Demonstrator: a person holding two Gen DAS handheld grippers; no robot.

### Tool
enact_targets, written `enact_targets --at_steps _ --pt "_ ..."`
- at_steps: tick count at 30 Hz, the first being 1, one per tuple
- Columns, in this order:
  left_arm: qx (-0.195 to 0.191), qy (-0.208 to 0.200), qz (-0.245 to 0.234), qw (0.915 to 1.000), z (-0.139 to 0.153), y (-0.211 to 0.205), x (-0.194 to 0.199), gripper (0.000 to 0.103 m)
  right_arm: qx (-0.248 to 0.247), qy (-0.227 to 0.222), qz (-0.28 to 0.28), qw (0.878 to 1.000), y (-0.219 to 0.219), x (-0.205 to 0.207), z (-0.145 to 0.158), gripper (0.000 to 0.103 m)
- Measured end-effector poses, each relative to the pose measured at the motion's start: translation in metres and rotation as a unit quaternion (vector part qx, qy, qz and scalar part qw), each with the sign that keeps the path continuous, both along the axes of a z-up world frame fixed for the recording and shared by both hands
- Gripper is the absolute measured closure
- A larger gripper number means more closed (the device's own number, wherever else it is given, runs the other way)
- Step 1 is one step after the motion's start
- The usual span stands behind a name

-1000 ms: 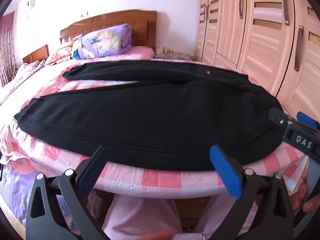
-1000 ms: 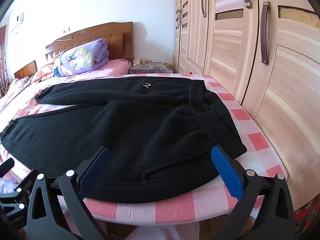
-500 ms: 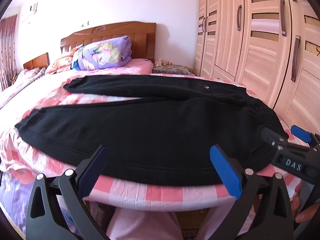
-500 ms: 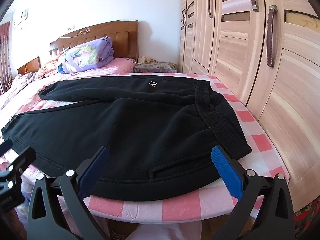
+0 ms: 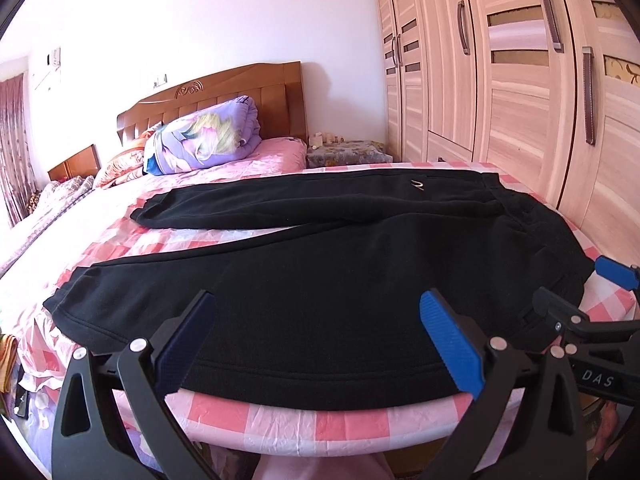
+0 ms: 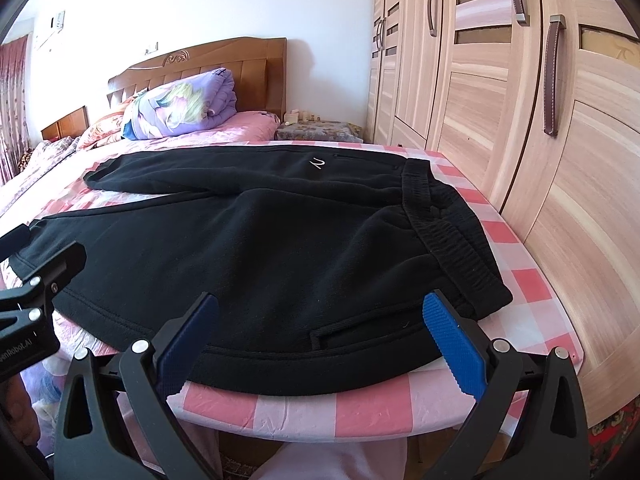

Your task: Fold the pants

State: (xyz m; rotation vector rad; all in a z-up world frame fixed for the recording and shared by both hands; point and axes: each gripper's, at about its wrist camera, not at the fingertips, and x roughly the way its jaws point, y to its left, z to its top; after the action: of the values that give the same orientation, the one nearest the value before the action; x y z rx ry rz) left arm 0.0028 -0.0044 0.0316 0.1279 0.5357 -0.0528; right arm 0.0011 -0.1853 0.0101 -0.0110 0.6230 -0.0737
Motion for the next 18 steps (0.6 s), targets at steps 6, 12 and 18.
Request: enact_targets --at_steps 6,12,18 --pt "-0.001 0.019 0.000 0.9998 -0.009 0.005 0.000 0.001 0.006 -0.001 0.001 1.000 -0.001 0.000 -0.001 0.004" --pt "-0.038 0.051 -0.007 0.9980 -0.017 0.014 0.003 0.001 0.008 0.004 0.005 1.000 0.002 0.001 -0.005 0.004" --pt "-0.035 0.055 -0.003 0.9978 -0.021 0.015 0.003 0.001 0.009 0.006 0.005 1.000 0.003 0.000 -0.007 0.004"
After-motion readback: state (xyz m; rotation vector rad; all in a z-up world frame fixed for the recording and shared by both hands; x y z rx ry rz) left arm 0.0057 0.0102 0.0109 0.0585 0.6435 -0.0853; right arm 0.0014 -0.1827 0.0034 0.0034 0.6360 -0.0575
